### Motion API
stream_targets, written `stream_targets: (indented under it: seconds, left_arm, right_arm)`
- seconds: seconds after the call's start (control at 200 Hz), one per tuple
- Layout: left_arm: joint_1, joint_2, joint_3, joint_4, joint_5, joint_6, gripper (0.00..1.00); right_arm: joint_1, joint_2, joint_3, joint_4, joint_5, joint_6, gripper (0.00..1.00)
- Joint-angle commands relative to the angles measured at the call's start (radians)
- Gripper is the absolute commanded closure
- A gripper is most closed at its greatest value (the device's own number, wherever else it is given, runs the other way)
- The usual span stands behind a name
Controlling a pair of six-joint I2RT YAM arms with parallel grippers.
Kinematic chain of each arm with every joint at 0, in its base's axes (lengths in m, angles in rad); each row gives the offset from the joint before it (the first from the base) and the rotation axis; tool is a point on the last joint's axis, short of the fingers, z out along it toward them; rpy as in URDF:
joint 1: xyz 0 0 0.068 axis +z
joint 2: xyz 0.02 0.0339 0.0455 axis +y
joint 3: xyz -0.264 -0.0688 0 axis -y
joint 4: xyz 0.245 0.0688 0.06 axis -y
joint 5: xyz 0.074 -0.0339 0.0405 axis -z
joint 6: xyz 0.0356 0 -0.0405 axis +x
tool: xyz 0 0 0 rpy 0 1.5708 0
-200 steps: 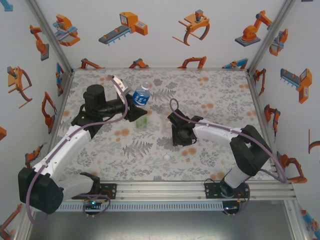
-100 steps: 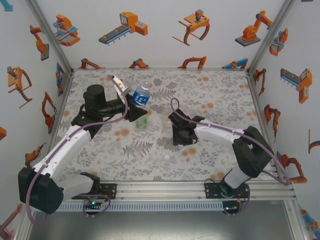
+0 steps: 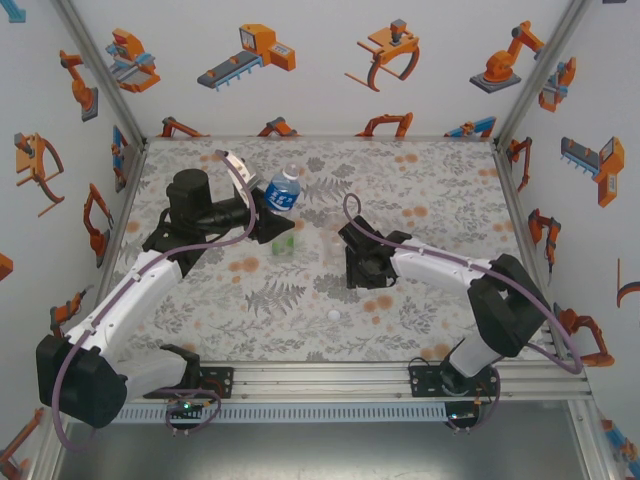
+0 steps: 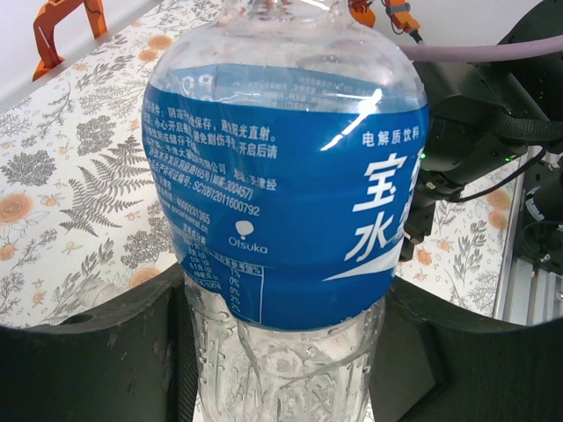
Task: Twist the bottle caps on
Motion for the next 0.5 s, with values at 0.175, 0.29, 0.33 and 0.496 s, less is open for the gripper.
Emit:
stream_targets:
  seconds: [0.175, 0.29, 0.33, 0.496]
  left_arm:
    - [-0.003, 0.002, 0.037, 0.013, 0.008, -0.004, 0.9]
    - [-0.004, 0.003, 0.038, 0.014, 0.009, -0.004, 0.9]
    - [-0.004, 0.003, 0.037, 0.014, 0.009, -0.004, 0.9]
    - [-0.004, 0.003, 0.038, 0.012, 0.009, -0.005, 0.9]
  right_arm:
    - [-0.006, 0.022, -0.023, 0.003, 0.01, 0.007, 0.54]
    - [-0.006, 0.017, -0.023, 0.002, 0.013, 0.004, 0.54]
    - [-0.006, 0.014, -0.021, 0.0, 0.012, 0.003, 0.54]
    - [-0.006, 0.001, -0.016, -0.006, 0.014, 0.004, 0.54]
